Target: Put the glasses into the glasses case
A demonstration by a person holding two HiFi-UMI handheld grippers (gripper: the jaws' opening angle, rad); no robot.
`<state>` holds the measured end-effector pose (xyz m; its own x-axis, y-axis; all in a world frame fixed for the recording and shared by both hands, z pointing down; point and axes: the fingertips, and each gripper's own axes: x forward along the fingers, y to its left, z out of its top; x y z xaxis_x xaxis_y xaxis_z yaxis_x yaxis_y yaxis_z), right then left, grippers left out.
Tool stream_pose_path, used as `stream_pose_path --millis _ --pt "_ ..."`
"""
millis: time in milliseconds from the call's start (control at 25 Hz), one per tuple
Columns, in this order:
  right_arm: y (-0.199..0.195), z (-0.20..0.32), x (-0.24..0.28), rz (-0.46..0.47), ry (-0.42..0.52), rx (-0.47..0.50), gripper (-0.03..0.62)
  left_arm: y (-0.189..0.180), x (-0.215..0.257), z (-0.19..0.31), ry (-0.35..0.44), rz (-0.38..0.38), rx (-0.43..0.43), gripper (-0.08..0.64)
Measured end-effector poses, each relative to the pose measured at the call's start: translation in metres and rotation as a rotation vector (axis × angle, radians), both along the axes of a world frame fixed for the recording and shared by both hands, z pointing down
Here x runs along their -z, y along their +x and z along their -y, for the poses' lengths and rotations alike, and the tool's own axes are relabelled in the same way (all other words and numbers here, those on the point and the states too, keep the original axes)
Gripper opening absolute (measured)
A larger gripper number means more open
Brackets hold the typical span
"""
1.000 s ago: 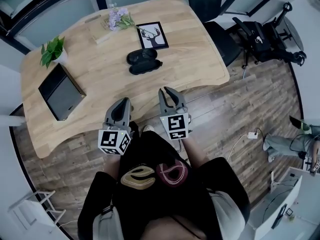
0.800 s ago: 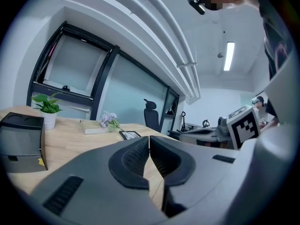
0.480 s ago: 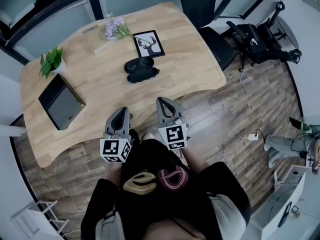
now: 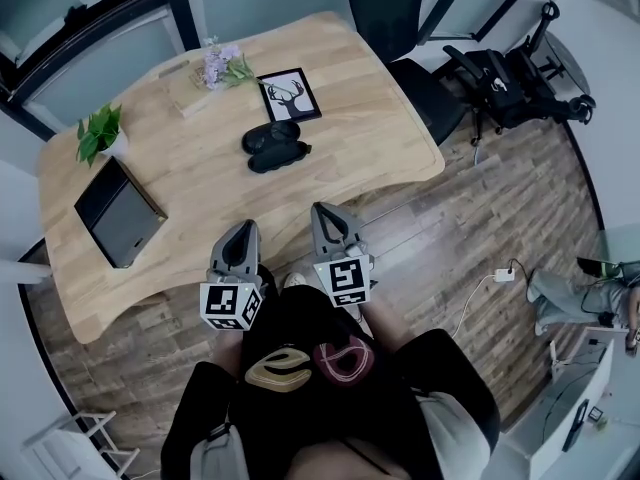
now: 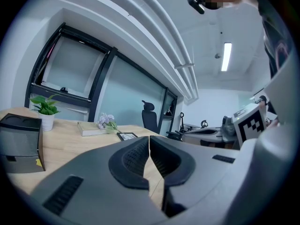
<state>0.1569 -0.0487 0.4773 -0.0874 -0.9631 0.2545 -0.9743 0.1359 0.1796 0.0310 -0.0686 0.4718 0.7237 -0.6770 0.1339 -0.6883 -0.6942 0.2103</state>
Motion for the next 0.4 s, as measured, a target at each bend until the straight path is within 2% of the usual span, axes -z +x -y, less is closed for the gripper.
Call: stream_pose_path --millis 400 --pt "-0.004 -0.012 0.001 0.000 0.004 0.012 0.011 0.001 0.001 -0.010 -0.003 0.002 -0.002 0.018"
